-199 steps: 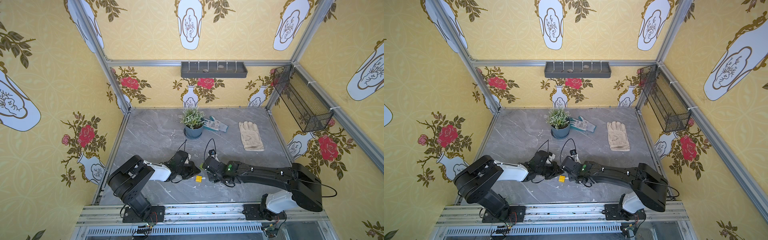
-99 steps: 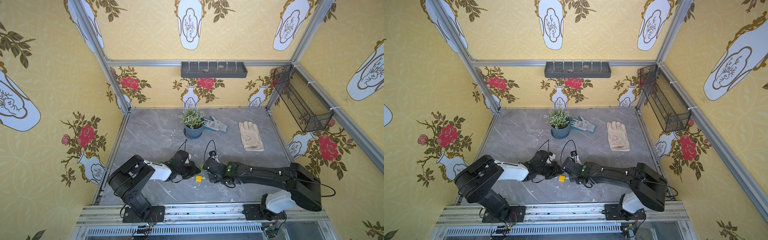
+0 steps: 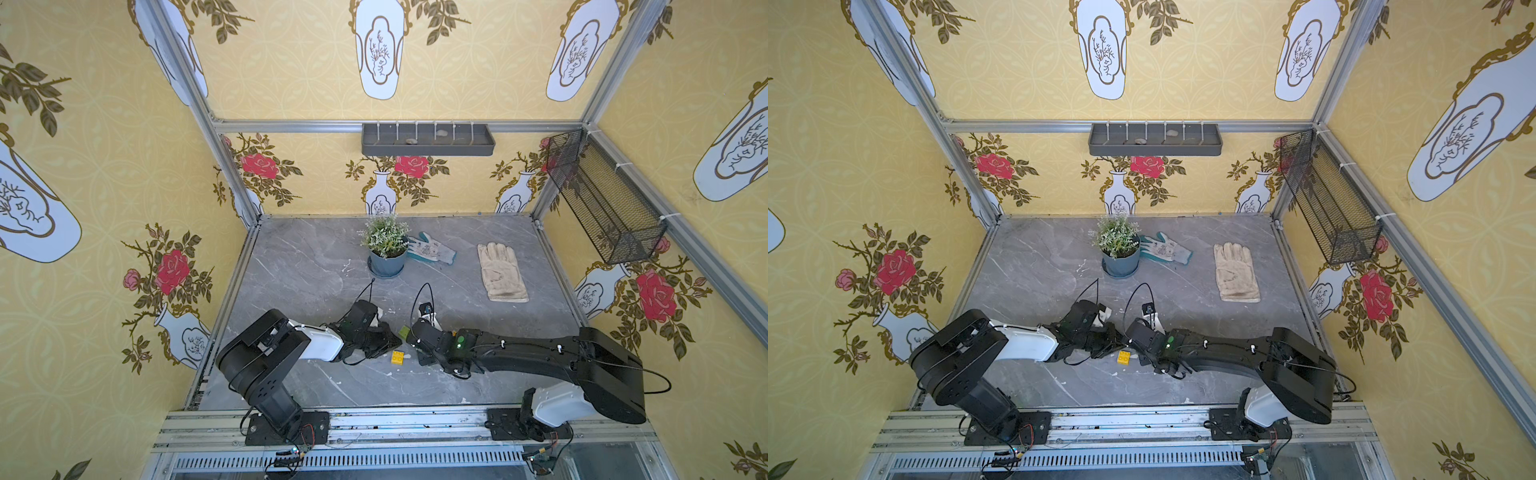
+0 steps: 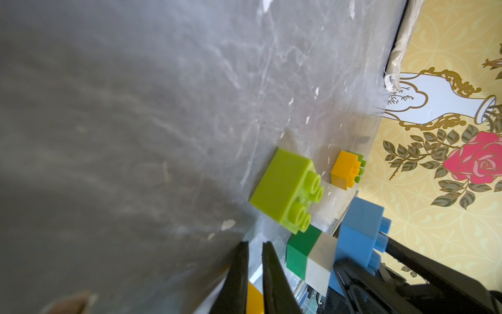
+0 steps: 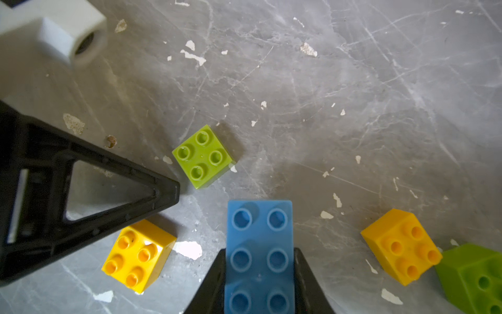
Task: Assemble the number 4 with lego
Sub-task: Assemble the lego brick with the lego brick, then move the lego brick at the center of the board.
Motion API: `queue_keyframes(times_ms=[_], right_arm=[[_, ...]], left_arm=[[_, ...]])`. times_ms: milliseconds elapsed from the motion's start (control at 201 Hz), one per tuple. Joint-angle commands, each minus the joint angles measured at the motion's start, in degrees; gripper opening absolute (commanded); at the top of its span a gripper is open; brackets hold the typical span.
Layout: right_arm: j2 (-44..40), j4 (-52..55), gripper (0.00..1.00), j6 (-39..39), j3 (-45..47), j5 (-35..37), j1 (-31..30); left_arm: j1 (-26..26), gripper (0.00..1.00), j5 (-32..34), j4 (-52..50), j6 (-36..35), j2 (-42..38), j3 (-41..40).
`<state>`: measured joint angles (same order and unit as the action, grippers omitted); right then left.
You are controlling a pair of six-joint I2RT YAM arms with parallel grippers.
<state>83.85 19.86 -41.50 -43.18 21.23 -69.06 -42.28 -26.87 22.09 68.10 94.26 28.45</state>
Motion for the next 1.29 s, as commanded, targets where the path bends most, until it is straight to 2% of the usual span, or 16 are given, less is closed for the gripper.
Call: queue_keyframes(times_ms=[0,184,363,617,926,1290], right_arm=[[0.04,3.79,0.0,-0.88,0.43,-2.85,-0.03],[-1.07,5.05,0.09,-0.17,-1.4,-2.6,-0.03],[-0.71,5.96,0.37,0.18,-3.02,-1.88,-0.03],[0.17,5.69,0.38,0.56,-3.45,-1.67,-0.03],[-0.86,6.54,0.74,1.14,-5.05,-1.47,-0.42],[-3.96,15.24,0.83,-1.59,-5.69,-1.94,-3.88]], left_arm=[[0.01,0.15,3.67,-9.12,-0.24,0.84,-0.76],[0.01,0.15,3.67,-8.82,-0.2,0.84,-0.87],[0.01,0.16,3.64,-8.77,-0.16,0.84,-0.92],[0.09,0.15,3.64,-8.34,0.02,0.93,-1.22],[0.18,0.15,3.5,-8.02,0.04,1.18,-1.33],[0.29,0.16,3.48,-9.89,-0.83,-0.27,-0.57]])
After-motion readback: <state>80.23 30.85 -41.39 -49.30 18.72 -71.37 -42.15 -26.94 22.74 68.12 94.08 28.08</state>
